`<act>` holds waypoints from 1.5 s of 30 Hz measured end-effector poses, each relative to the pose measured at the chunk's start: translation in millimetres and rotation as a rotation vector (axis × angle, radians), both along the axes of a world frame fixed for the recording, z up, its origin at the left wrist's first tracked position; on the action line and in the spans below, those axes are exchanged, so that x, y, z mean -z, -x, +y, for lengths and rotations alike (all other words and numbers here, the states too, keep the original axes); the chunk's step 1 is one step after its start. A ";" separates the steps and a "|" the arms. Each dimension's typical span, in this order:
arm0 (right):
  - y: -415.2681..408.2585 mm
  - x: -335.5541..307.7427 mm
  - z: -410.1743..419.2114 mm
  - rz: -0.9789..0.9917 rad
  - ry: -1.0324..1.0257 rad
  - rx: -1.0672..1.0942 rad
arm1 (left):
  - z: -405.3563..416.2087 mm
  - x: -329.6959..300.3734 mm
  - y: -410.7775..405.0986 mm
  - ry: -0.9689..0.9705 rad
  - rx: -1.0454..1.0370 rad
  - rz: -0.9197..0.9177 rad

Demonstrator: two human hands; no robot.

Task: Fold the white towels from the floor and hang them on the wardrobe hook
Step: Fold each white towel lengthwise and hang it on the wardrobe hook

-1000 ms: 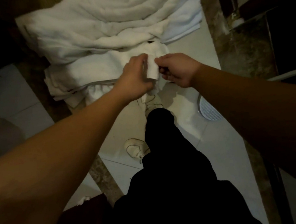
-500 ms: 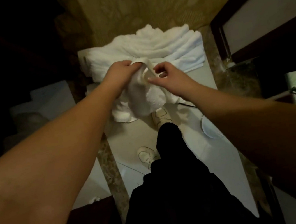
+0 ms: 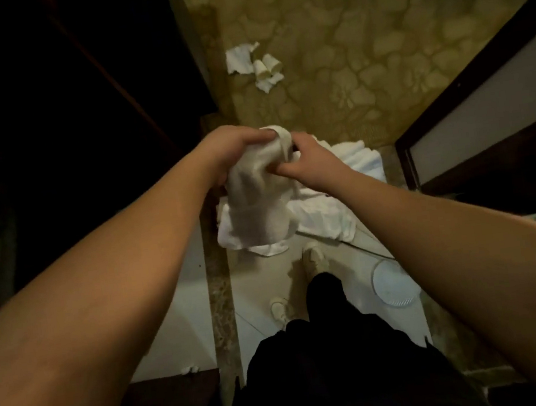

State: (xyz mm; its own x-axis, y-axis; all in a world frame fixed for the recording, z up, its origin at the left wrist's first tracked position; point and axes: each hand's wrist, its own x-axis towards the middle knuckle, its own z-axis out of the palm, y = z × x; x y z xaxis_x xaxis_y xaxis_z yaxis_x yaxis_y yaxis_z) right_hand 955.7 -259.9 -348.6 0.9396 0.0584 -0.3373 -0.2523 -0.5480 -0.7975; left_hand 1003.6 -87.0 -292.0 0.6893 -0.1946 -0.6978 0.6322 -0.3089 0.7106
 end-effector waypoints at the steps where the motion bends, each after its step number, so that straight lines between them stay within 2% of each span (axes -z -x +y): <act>1: 2.9 -16.1 3.4 -0.023 0.018 -0.024 | 0.6 -17.8 7.1 0.006 -0.023 -0.025; 7: 23.5 -96.5 -3.8 -0.061 0.051 -0.108 | 12.9 -102.2 57.5 0.061 -0.260 -0.083; 13: 55.6 -150.9 -38.3 -0.095 0.067 -0.209 | 28.6 -155.9 137.1 -0.005 -0.460 -0.218; 16: 83.1 -179.6 -46.7 -0.129 -0.039 -0.201 | 30.2 -175.1 188.0 0.074 -0.525 -0.306; 20: 130.7 -224.8 -40.5 -0.130 -0.206 -0.237 | 26.7 -202.0 260.6 0.075 -0.587 -0.406; 24: 180.2 -277.4 -16.1 -0.156 -0.340 -0.306 | 36.6 -232.9 325.9 -0.045 -0.649 -0.459; 27: 224.9 -313.1 5.4 -0.159 -0.482 -0.380 | 51.1 -245.0 375.4 -0.106 -0.634 -0.492; 33: 340.6 -353.1 55.0 -0.145 -0.595 -0.425 | 78.4 -248.4 492.3 -0.108 -0.646 -0.509; 36: 406.7 -367.5 90.1 -0.080 -0.619 -0.348 | 83.5 -247.5 558.6 -0.150 -0.664 -0.568; 40: 487.7 -374.8 130.5 -0.112 -0.658 -0.297 | 75.7 -260.9 654.0 -0.307 -0.809 -0.765; 43: 545.1 -377.9 150.4 -0.044 -0.711 -0.193 | 62.2 -271.0 732.6 -0.256 -0.758 -0.848; 45: 579.7 -380.3 161.7 -0.027 -0.739 -0.159 | 57.2 -269.1 776.3 -0.262 -0.711 -0.827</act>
